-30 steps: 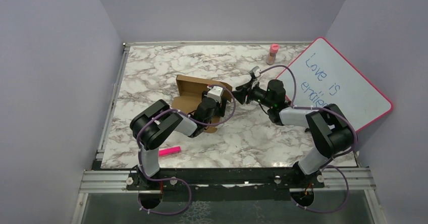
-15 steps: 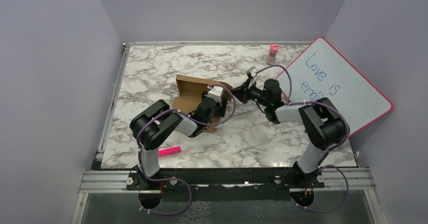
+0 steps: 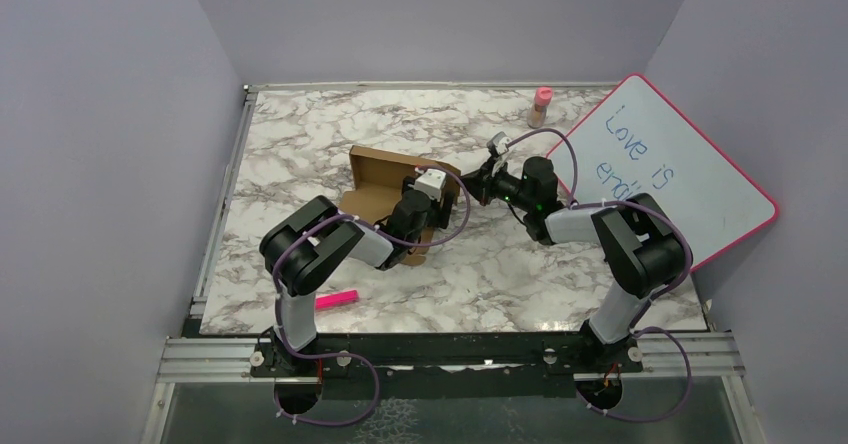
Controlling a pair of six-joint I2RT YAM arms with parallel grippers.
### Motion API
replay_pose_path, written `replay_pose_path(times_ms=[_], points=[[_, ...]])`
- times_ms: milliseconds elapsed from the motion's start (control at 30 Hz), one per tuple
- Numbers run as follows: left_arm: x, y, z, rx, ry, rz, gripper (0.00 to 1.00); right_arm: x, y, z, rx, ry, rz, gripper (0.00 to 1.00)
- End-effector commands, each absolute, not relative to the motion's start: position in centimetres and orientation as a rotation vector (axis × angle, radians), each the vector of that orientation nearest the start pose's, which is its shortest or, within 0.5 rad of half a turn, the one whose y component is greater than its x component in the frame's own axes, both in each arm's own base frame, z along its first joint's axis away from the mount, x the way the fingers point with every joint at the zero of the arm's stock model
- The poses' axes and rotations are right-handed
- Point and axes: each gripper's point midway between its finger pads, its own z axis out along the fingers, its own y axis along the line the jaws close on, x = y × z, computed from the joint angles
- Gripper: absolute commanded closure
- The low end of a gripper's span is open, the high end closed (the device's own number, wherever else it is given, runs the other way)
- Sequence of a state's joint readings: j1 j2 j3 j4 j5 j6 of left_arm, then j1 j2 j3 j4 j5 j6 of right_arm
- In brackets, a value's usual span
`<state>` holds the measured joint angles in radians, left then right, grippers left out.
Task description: Fold the paper box
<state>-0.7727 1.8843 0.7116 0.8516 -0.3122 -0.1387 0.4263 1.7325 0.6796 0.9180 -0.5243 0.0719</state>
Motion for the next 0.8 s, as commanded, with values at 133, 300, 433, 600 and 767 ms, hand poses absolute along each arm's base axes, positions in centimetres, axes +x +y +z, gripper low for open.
replay_pose_path(times_ms=[133,300,433,600,767], points=[[37.9,-28.5,4.1,0.368,1.835,-0.249,0.24,37.2,27.2,12.9,-0.725,1.562,0.792,0.97],[38.7,-27.8,3.7,0.286,1.851,-0.229,0.25,37.1,27.2,12.8,-0.733,1.562,0.791,0.97],[39.1,-27.2,3.2,0.222,1.87,-0.252,0.3,36.9,27.2,12.7,-0.739,1.56,0.793,0.97],[39.2,-26.9,3.8,0.197,1.859,-0.285,0.37,36.8,27.2,12.7,-0.747,1.557,0.793,0.97],[39.2,-26.7,4.4,0.166,1.853,-0.352,0.42,36.8,27.3,12.5,-0.754,1.562,0.793,0.97]])
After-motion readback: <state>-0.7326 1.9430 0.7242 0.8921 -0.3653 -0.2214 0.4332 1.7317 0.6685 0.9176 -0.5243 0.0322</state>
